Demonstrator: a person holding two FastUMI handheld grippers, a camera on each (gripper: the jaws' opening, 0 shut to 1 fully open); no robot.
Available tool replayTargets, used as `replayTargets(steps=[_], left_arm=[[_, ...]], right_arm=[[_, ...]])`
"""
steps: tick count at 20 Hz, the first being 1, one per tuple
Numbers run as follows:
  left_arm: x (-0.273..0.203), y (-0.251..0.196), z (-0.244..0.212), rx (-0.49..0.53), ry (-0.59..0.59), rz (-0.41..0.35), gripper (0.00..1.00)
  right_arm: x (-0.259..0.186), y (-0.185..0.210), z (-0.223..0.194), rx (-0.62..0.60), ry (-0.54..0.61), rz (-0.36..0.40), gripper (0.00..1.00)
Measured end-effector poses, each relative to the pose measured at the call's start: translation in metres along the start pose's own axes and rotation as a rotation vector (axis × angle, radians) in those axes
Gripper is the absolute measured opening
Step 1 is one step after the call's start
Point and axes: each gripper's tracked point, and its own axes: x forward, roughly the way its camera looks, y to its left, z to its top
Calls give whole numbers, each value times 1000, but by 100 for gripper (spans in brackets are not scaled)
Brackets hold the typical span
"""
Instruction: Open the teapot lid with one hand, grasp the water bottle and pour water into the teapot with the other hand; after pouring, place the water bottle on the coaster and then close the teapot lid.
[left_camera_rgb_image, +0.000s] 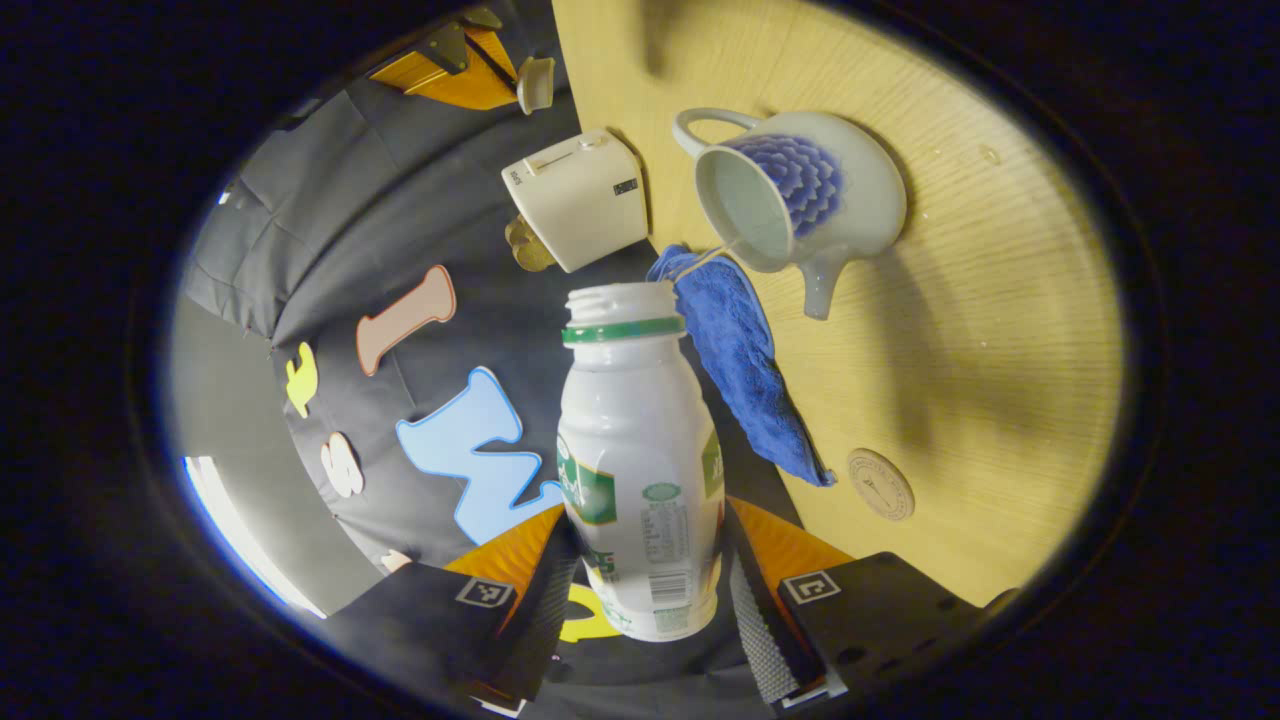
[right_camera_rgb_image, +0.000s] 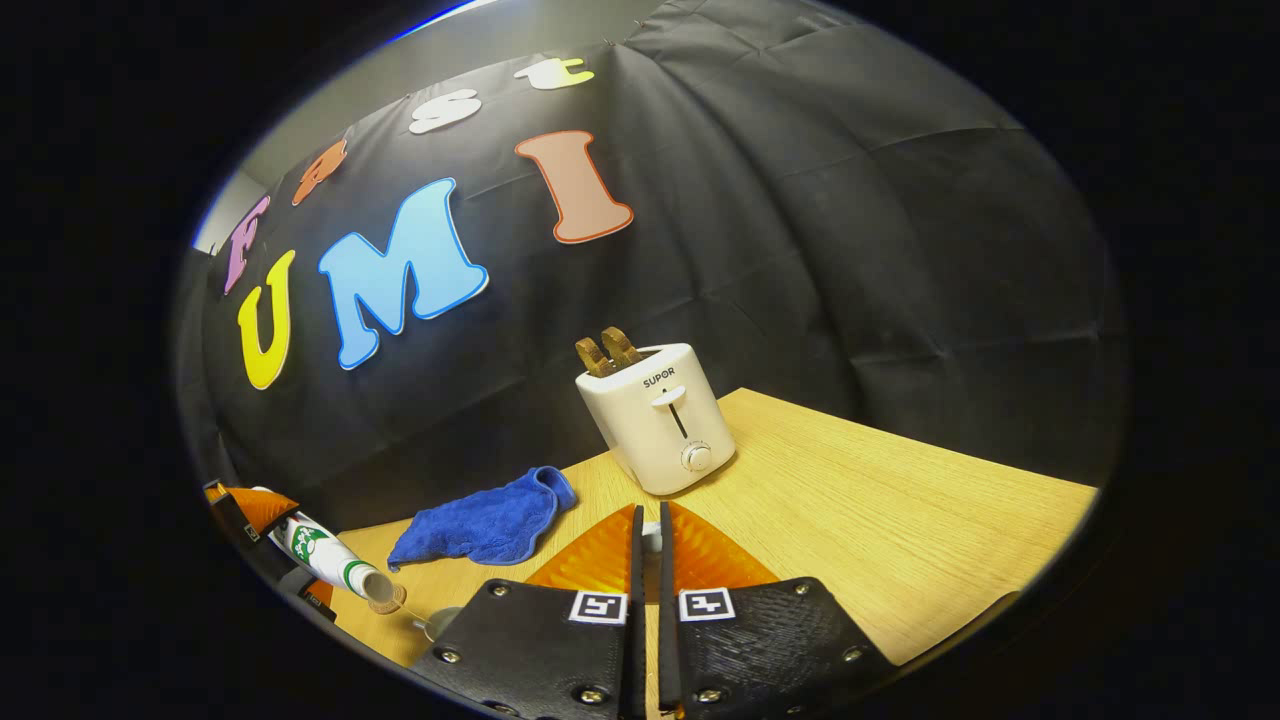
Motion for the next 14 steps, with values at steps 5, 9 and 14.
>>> replayTargets(steps=[5, 9, 14], left_arm=[[0, 2, 1, 11, -1, 6, 88], [1, 4, 3, 18, -7, 14, 88], [-1, 8, 5, 22, -14, 30, 84]], right_arm=[[0, 0, -1, -7, 1, -2, 4], [1, -1, -1, -6, 2, -5, 4], [1, 1, -2, -19, 4, -3, 4]])
